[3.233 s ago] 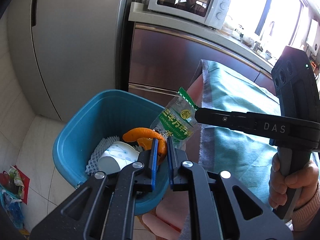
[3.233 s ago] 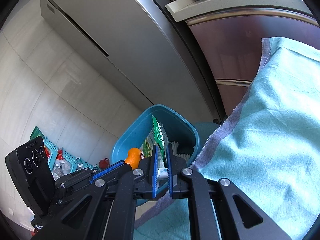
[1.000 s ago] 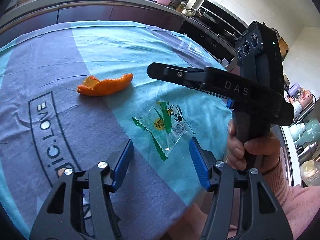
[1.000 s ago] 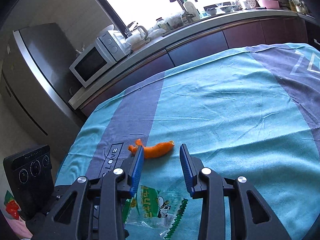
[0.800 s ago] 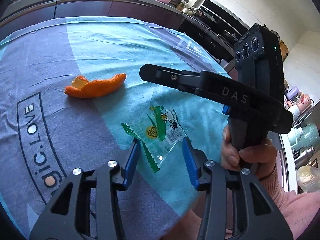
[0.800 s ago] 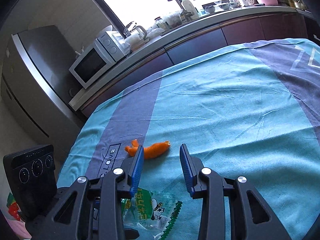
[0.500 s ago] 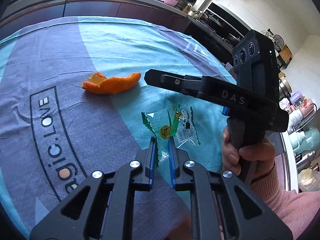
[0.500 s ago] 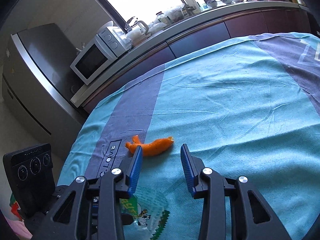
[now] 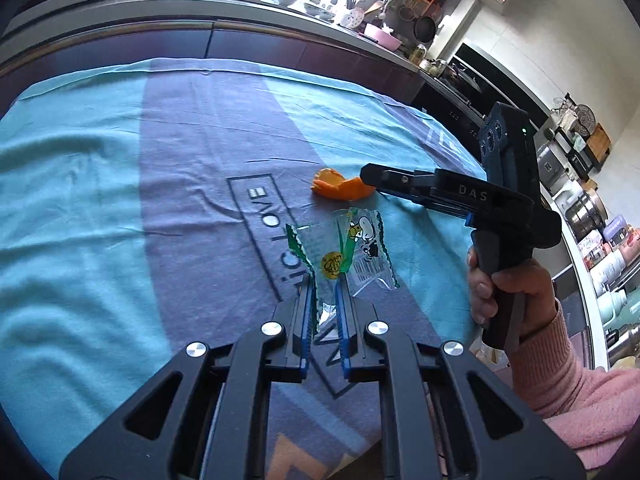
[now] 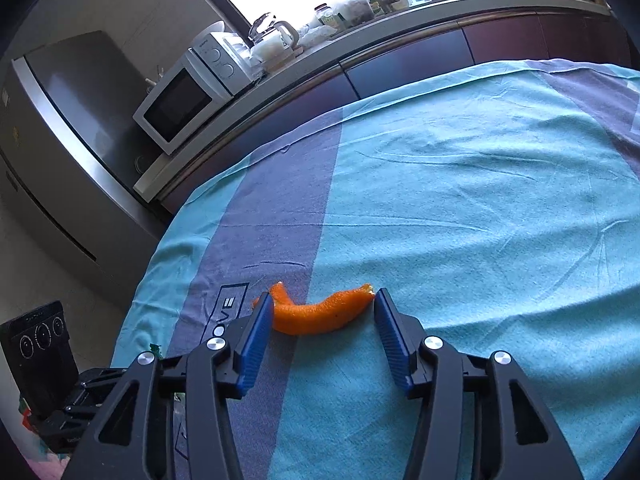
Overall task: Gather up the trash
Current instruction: 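Grasp the clear snack bag with the left gripper while the right gripper grasps the orange peel, then carry the bag toward the teal bin with the left gripper while the right gripper carries the peel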
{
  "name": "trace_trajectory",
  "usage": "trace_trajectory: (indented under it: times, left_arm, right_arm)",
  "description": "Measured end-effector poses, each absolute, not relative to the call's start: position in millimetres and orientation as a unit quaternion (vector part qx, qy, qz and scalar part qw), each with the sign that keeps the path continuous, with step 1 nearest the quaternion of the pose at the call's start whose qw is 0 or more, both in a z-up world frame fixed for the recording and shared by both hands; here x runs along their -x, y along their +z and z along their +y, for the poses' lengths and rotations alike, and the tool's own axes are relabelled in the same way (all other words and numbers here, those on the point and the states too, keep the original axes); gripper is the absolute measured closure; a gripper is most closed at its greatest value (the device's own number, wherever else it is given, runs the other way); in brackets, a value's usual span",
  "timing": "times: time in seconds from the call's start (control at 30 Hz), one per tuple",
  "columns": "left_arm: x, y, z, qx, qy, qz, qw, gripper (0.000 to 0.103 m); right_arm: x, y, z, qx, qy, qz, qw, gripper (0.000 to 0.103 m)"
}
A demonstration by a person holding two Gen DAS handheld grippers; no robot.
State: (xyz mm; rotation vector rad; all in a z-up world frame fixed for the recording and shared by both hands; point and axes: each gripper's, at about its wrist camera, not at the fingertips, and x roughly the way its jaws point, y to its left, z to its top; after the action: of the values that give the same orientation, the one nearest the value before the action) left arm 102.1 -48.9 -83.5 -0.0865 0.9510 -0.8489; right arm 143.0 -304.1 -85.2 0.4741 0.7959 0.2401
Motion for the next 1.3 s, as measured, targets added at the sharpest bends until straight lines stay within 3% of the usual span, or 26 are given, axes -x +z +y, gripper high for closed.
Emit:
trace_trajectory:
  times: [0.07,0.17,0.3,0.6,1.3]
  left_arm:
    - [-103,-82,-36,0.045,-0.385,0.442,0.809,0.092]
    - [-103,-81,-22,0.049,-0.372,0.439,0.817,0.092]
    - [-103,-79,-11,0.052,-0.360,0.434,0.824,0.092]
    - [-101,-73,9,0.047,-0.331,0.418,0.845,0.092]
    - [-83,-46,71,0.045,-0.261,0.386,0.884,0.092]
  right_arm:
    - [-143,-86,-300,-0.225,0.122,0.386,0.886,0.066]
    - [-140,-84,-295,-0.210,0.120,0.382,0.892,0.070]
    - [-138,-83,-290,-0.213,0.133,0.379,0.891,0.087]
    - [-136,-76,-279,-0.232,0.156,0.363,0.889,0.091]
    - [-143,-56,-220,-0.253,0.237,0.336,0.876,0.092]
